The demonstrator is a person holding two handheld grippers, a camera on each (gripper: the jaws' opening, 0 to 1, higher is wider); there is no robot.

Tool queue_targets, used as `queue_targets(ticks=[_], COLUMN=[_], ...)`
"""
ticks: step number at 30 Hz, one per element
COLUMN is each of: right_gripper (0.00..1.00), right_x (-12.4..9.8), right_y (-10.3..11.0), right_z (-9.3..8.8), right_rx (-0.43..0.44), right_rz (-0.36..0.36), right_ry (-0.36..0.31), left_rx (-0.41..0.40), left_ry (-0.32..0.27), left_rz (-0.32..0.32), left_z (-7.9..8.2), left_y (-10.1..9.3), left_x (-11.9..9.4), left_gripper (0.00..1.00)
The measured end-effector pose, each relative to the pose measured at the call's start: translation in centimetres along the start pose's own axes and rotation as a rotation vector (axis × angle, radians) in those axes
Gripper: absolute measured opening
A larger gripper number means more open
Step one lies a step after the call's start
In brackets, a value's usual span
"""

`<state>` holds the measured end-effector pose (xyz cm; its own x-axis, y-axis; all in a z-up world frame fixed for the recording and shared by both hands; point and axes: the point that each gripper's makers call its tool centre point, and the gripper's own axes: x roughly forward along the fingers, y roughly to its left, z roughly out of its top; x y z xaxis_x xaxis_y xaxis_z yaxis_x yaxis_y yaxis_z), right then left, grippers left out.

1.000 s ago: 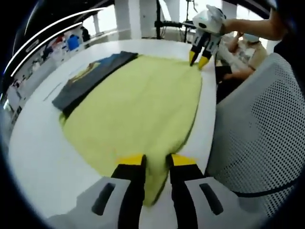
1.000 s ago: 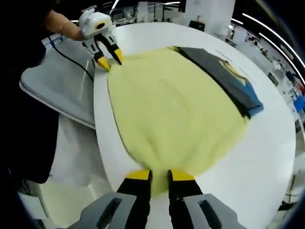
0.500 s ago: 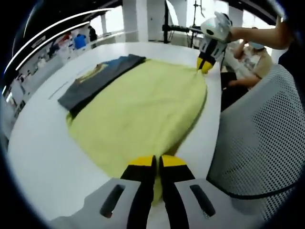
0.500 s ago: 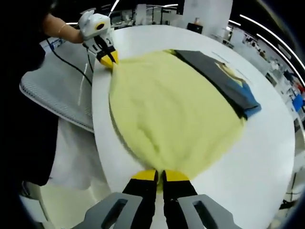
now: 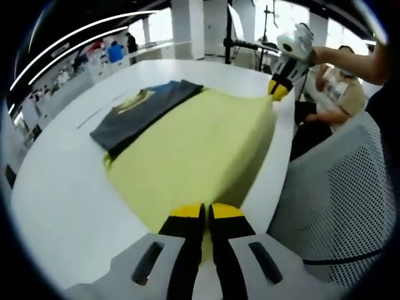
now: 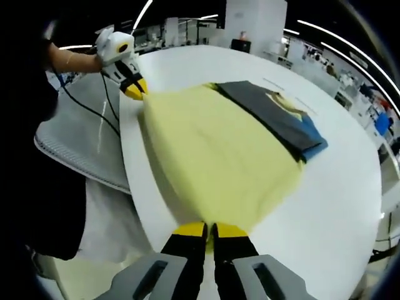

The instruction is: Fold the garment on the visible template until the final outline fits inside the template.

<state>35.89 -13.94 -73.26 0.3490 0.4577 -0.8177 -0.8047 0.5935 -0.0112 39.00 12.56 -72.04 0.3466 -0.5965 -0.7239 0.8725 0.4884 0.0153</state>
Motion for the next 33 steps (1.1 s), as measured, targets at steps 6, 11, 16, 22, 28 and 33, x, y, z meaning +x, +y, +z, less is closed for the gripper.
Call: queue_targets(ticks=[6,11,16,22,28,33], right_gripper=[0.0,0.0,0.0,0.0,0.0,0.0], right_x=[-1.0,-1.8,-2.7,-3.6,-4.5,-5.1], right_y=[0.4,0.8,1.4,1.9,2.4,3.1], right_z=[0.8,1.5,2.1,2.5,2.9,3.2], right_rx=[0.014,0.012,0.004,-0.007,-0.028,-0.057], right_rz=[0.004,0.014,0.029,0.04,0.051,0.072], right_ry=[-0.016,-0.028,-0.035,-0.038,-0.033,-0.025], left_rx=[-0.018,-0.027,-0.045,-0.038,-0.037,-0.039], left_ry=[0.005,0.023,0.032,0.03,0.041,0.056], left_rz=[-0.003,-0.011,-0.013,-0.007,-0.021,-0.028], left_z=[0.5,0.7,1.0,1.4,1.5,1.5], left_y=[-0.1,-0.4,-0.6,-0.7,-1.2,-1.5], left_x=[-1.0,-2.0,-3.0,-3.8,-4.5,-5.0], left_gripper=[0.01,0.01,0.01,0.01,0.01,0.01])
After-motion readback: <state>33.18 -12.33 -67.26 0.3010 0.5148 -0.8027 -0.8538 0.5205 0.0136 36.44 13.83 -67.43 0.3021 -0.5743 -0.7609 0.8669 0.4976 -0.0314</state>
